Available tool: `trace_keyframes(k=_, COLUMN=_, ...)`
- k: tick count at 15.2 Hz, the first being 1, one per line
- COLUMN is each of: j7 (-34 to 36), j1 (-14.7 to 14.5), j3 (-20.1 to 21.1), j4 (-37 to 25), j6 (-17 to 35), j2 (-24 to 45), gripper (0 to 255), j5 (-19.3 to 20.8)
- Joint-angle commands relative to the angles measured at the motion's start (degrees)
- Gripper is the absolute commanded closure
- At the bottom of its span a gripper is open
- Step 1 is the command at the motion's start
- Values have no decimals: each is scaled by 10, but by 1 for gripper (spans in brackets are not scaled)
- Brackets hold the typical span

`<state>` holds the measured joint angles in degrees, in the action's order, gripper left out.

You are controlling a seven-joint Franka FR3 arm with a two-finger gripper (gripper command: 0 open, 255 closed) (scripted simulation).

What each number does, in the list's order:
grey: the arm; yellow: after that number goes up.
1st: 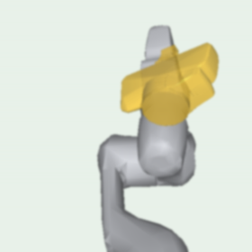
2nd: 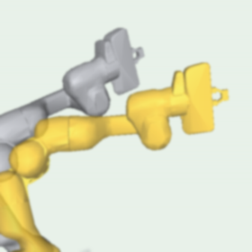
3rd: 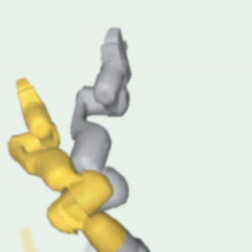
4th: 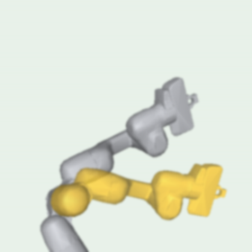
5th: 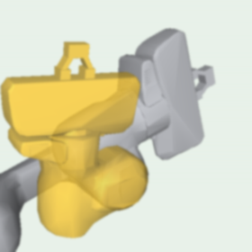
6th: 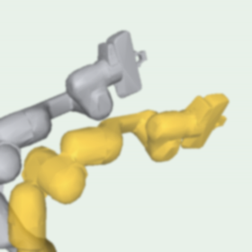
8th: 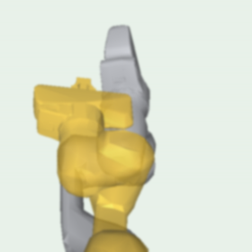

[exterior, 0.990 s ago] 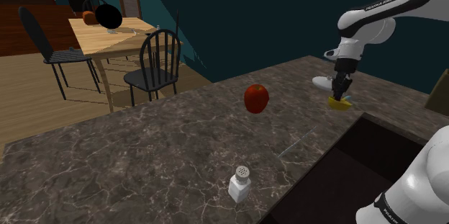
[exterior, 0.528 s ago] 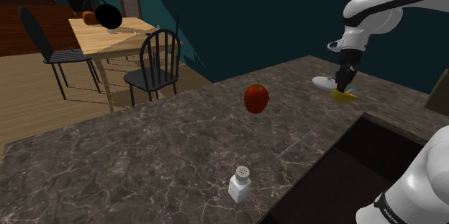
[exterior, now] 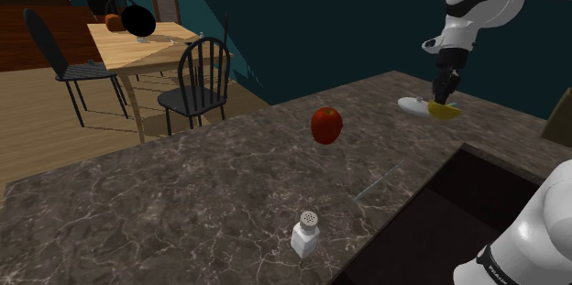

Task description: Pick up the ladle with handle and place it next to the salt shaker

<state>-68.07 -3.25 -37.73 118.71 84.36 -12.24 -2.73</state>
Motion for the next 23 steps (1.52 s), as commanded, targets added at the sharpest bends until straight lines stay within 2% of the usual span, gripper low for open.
trace_keyframes(k=1, j7=2, j1=-1, j3=1, j4=-14, j6=-15, j2=-1, gripper=255, j5=0)
trace_keyframes(k=5, j7=7, j1=-1, j3=3, j4=-36, j6=-39, j2=-4, gripper=255, j5=-1)
trace_keyframes(k=14, j7=152, j1=-39, j3=103, j4=62, j6=0, j2=-94, gripper=255, j5=-38)
trace_keyframes(k=23, j7=274, j1=-87, j3=198, j4=110, j6=50, j2=-124, gripper=255, j5=-106)
